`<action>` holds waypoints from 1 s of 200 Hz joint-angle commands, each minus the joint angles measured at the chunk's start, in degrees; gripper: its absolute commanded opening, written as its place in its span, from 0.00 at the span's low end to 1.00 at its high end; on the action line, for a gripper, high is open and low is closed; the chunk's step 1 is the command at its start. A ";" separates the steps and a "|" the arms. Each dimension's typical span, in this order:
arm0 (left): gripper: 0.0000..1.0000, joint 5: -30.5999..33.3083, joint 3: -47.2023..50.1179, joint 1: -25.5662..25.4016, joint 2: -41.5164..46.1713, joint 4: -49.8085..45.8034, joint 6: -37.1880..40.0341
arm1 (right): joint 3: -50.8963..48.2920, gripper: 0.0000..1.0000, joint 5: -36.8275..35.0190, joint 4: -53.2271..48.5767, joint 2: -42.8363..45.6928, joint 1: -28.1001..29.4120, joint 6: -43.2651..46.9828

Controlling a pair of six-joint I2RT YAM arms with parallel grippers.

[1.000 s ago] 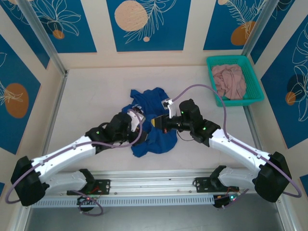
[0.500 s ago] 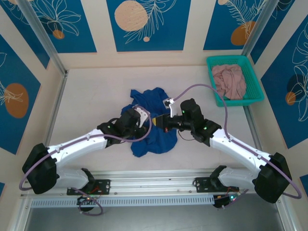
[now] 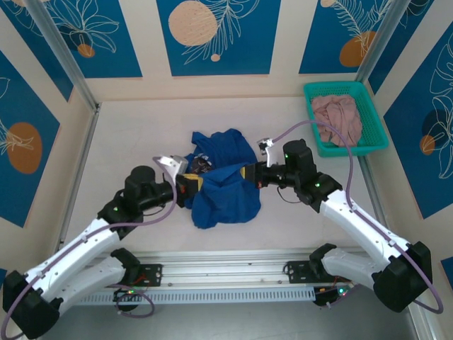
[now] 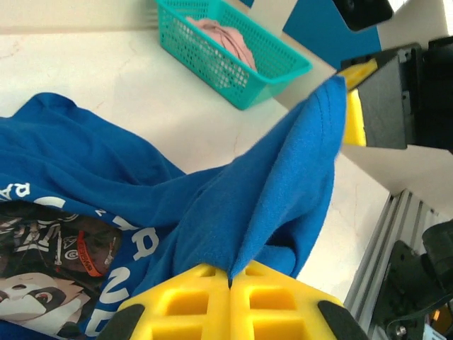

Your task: Fold the inside-out t-shirt

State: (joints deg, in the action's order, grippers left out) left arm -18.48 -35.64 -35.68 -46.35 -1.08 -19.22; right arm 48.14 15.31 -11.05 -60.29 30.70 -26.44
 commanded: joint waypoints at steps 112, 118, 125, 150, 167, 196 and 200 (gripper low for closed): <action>0.47 22.96 -3.95 -3.11 -1.18 -16.01 1.41 | 3.69 0.00 14.20 11.40 -9.55 5.45 -4.87; 0.49 22.38 -3.96 -3.87 -0.37 -15.50 1.65 | 3.82 0.00 14.11 11.59 -9.85 5.83 -4.98; 0.51 21.65 -3.99 -4.85 0.46 -14.79 1.96 | 3.90 0.00 13.99 11.67 -10.10 6.16 -4.90; 0.55 17.56 -4.54 -8.09 0.98 -11.28 3.36 | 4.26 0.00 14.05 12.07 -10.89 6.73 -4.92; 0.58 14.01 -5.73 -9.22 -1.20 -9.82 4.76 | 4.26 0.00 14.14 12.20 -11.10 6.91 -4.94; 0.57 11.67 -8.06 -9.49 -5.85 -8.06 5.59 | 4.16 0.00 14.18 12.05 -11.07 7.14 -4.86; 0.57 11.52 -8.27 -9.45 -6.35 -7.67 5.69 | 4.16 0.00 14.08 11.95 -10.98 7.18 -4.85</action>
State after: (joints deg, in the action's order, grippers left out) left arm -3.29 -41.28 -44.73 -50.02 -12.21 -15.66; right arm 50.68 27.88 -0.36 -71.48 37.19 -30.52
